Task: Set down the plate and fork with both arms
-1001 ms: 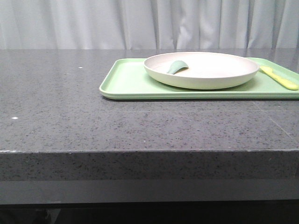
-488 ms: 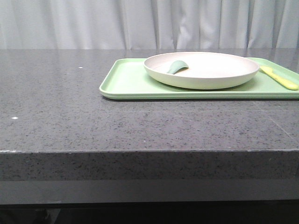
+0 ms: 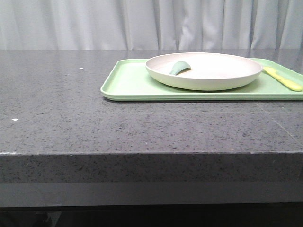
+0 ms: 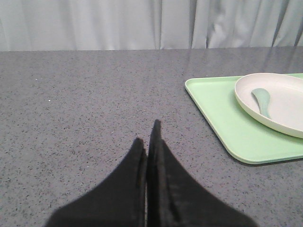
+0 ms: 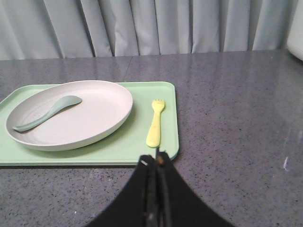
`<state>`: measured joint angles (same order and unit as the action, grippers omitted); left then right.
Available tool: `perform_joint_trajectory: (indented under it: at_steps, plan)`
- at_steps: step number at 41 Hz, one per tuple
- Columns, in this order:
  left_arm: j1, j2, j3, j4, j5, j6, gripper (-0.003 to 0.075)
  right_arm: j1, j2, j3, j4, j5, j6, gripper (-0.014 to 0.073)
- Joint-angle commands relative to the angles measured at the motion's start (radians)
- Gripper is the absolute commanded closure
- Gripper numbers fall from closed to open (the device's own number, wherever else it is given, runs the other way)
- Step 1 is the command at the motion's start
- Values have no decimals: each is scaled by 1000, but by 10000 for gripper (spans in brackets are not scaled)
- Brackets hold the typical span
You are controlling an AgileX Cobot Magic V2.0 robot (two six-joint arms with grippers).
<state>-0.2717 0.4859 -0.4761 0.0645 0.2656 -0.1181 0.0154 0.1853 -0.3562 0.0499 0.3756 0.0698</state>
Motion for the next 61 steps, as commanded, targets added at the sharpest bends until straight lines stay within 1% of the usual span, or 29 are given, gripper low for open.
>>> perform_joint_trajectory:
  at_steps: [1, 13, 19, 27, 36, 42, 48, 52, 54, 61]
  plan:
    - [0, 2, -28, 2, -79, -1, 738, 1, 8, -24, -11, -88, -8, 661]
    - [0, 2, -28, 2, -79, -1, 738, 1, 8, -24, -11, -88, -8, 661]
    - [5, -28, 7, -7, -81, -1, 738, 1, 8, -24, -11, -88, -8, 661]
    - [57, -200, 148, -44, -73, -1, 738, 1, 8, -24, -11, -88, -8, 661]
    - [170, -428, 292, -77, -73, -1, 738, 1, 8, -24, -11, -88, -8, 661]
    - [222, -516, 372, -87, -73, -1, 738, 1, 8, -24, -11, -88, -8, 661]
    - [224, -511, 440, -87, -88, -1, 738, 1, 8, -24, -11, -86, -8, 661]
    - [224, -511, 488, -87, -129, -1, 738, 1, 8, -24, -11, -86, -8, 661]
    - [224, -511, 484, -87, -96, -1, 738, 1, 8, -24, -11, -86, -8, 661]
    - [224, -511, 484, -87, -102, -1, 738, 1, 8, -24, -11, -85, -8, 661]
